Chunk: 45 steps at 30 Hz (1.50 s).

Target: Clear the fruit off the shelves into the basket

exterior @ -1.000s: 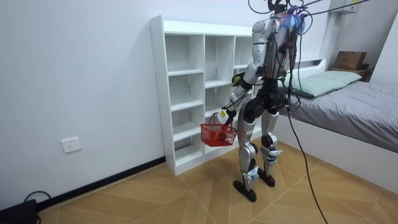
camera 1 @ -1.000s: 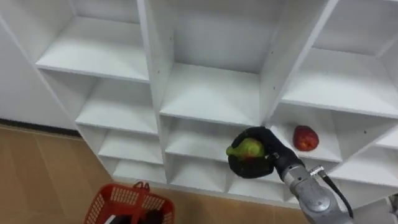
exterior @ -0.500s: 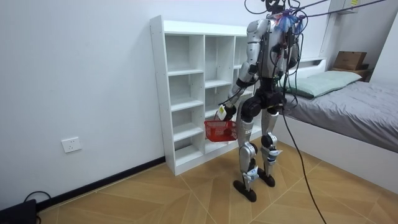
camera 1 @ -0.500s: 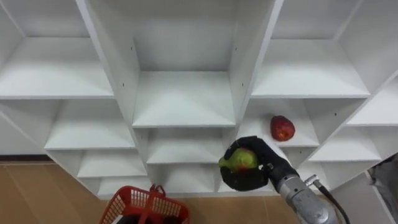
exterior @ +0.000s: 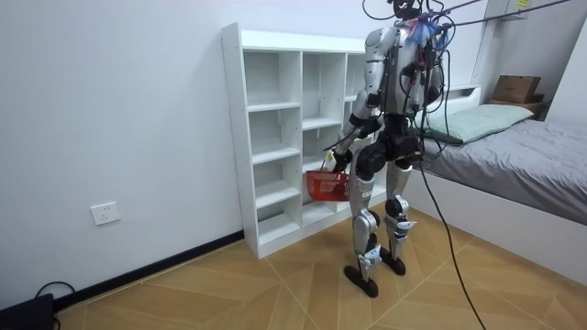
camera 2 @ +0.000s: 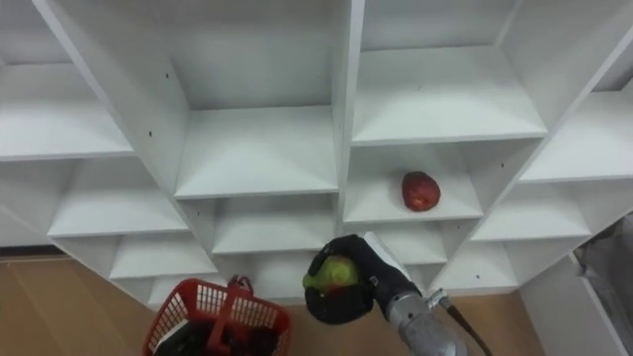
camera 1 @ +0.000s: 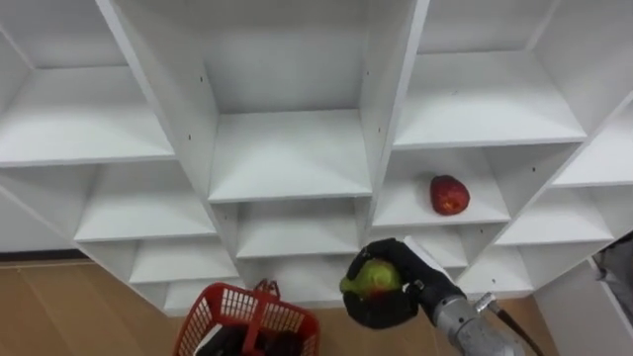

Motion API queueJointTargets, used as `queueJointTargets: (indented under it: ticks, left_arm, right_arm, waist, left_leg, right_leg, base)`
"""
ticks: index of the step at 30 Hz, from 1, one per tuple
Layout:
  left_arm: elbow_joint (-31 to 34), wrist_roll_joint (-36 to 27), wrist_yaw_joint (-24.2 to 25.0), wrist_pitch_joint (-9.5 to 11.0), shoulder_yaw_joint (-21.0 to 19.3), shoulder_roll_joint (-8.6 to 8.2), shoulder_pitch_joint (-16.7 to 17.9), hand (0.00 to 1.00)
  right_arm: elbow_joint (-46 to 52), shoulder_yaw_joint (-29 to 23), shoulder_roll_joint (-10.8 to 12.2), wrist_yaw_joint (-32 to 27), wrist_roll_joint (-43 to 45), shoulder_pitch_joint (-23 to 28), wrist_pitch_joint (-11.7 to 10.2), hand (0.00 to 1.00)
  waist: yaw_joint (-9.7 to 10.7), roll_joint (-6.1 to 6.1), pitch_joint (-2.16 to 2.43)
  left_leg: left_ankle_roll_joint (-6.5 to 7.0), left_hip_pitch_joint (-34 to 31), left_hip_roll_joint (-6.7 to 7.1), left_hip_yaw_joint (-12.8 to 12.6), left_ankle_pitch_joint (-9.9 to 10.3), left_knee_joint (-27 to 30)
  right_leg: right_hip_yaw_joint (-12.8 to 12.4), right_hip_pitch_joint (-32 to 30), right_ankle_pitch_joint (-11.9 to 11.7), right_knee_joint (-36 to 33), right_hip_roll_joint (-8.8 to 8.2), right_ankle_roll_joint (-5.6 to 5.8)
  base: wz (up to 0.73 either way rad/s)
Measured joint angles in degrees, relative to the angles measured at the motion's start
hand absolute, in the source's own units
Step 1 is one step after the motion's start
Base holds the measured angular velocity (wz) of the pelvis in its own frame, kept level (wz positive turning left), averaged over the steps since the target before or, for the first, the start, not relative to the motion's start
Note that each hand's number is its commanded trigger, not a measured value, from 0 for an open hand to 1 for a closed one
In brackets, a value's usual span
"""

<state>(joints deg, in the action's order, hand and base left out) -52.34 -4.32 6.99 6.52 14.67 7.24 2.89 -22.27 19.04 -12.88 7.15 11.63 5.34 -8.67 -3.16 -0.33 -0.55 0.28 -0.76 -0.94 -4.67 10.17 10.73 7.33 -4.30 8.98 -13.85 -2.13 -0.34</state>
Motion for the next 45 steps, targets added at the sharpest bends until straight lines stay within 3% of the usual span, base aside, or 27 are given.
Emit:
queueJointTargets:
  ticks: [3,9,13,23,32,43,45]
  left_arm:
    - [1.3,0.1,1.3,0.5,2.6,0.28,-0.3,1.0]
    - [3.1,0.0,3.3,1.4,3.7,0.27,-0.4,1.0]
    - [4.0,0.0,3.9,1.5,3.8,0.11,-0.4,1.0]
    - [6.5,0.0,4.8,1.6,4.9,0.01,-0.9,1.0]
    - [7.5,-0.1,5.1,2.8,6.7,0.25,-2.4,1.0]
    - [7.5,-0.1,6.3,2.8,7.5,0.46,-2.5,1.0]
    - [7.5,-0.1,6.6,2.8,8.1,0.56,-2.6,1.0]
  right_arm:
    - [-1.9,0.0,0.7,0.0,0.0,-0.2,-0.1,1.0]
    - [-6.0,0.0,1.9,0.0,-0.1,-1.1,-0.1,1.0]
    - [-6.7,0.0,1.9,0.0,-0.1,-1.6,-0.1,1.0]
    - [-12.3,0.3,4.3,-0.2,-0.4,-5.4,-0.1,1.0]
    - [-14.8,2.3,4.2,-0.2,-0.6,-6.6,-0.1,1.0]
    - [-17.3,2.3,4.2,-0.8,-0.5,-7.1,-0.1,1.0]
    - [-18.0,2.3,4.0,-1.0,-0.5,-7.4,-0.1,1.0]
  waist:
    - [0.1,0.43,-0.24]
    - [-0.1,0.88,-0.45]
    - [-0.1,0.87,-0.45]
    - [0.3,0.49,-0.42]
    - [0.4,0.43,-0.43]
    - [1.5,0.46,-0.48]
    - [1.5,0.55,-0.66]
  left_leg:
    - [-0.01,-0.8,-0.05,-0.1,0.0,0.6]
    - [-0.04,-2.1,-0.12,-0.8,0.0,0.7]
    - [-0.05,-2.8,-0.14,-1.0,0.0,0.8]
    - [-0.04,-3.9,-0.14,-1.4,0.0,1.1]
    - [-0.04,-4.4,-0.25,-1.3,0.0,2.0]
    - [-0.04,-4.4,-0.25,-1.3,0.0,2.0]
    - [-0.04,-4.4,-0.25,-1.3,0.0,2.0]
  right_leg:
    - [-0.3,-0.9,0.0,-0.4,0.03,-0.05]
    - [-1.1,-2.9,0.1,-1.3,0.16,-0.19]
    - [-1.2,-3.7,0.1,-1.8,0.19,-0.24]
    - [-1.5,-4.8,0.1,-1.9,0.14,-0.23]
    - [-1.1,-4.7,0.1,-1.8,0.12,-0.28]
    - [-1.2,-4.8,0.0,-1.8,0.13,-0.3]
    - [-1.2,-4.8,0.0,-1.8,0.13,-0.3]
  base:
    - [0.0]
    - [-0.07]
    - [-0.01]
    - [-0.02]
    - [0.01]
    - [0.0]
    - [0.0]
